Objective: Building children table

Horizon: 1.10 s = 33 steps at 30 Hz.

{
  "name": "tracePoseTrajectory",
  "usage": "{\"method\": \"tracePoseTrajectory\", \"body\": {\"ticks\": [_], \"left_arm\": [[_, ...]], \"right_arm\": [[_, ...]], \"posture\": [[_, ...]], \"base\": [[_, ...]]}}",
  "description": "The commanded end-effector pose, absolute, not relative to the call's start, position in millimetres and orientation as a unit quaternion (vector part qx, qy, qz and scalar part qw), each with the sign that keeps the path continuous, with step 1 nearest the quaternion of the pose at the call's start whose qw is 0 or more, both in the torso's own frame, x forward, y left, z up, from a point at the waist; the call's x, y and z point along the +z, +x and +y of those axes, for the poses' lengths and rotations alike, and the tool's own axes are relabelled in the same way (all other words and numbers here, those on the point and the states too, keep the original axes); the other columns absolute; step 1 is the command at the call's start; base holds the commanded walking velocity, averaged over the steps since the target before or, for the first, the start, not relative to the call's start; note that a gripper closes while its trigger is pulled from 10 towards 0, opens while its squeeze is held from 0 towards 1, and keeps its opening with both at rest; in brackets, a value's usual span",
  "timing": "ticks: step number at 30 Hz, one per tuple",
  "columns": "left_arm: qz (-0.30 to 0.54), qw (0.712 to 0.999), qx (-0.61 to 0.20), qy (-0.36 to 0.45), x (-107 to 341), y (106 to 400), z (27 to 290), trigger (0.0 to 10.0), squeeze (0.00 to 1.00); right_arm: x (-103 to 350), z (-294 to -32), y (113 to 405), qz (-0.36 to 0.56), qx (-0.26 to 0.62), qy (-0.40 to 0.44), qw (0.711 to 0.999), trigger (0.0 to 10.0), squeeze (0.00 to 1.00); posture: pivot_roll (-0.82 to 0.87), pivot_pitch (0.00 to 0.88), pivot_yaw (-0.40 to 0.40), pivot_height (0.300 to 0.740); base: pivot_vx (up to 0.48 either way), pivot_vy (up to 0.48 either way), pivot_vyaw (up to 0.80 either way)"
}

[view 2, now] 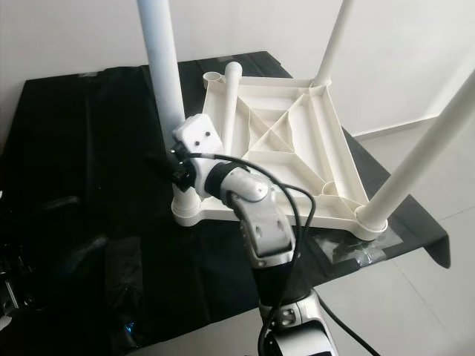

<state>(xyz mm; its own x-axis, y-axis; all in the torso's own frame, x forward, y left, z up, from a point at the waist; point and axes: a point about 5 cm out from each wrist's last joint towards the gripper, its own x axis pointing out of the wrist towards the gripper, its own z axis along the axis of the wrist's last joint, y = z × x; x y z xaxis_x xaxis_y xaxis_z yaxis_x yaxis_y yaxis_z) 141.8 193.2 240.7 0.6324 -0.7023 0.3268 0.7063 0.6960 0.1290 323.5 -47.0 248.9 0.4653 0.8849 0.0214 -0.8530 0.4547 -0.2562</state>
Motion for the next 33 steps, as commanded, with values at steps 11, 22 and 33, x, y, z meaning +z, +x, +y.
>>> {"method": "tracePoseTrajectory", "body": {"ticks": [11,22,33], "left_arm": [[-0.170,0.904,-0.392,-0.013,238,136,188,10.0,0.00],[-0.159,0.910,-0.382,-0.005,243,126,189,10.0,0.00],[-0.152,0.916,-0.371,-0.003,243,119,191,10.0,0.00]], "right_arm": [[271,-67,340,-0.084,0.717,-0.153,0.675,10.0,0.00],[282,-81,360,-0.046,0.743,-0.120,0.657,10.0,0.00],[291,-95,368,-0.036,0.743,-0.136,0.655,5.9,0.00]], "posture": [[0.11,0.150,-0.050,0.740],[0.19,0.185,-0.054,0.740],[0.19,0.199,-0.060,0.740]], "base": [[0.000,0.000,0.00],[0.000,0.000,0.00],[0.000,0.000,0.00]]}}
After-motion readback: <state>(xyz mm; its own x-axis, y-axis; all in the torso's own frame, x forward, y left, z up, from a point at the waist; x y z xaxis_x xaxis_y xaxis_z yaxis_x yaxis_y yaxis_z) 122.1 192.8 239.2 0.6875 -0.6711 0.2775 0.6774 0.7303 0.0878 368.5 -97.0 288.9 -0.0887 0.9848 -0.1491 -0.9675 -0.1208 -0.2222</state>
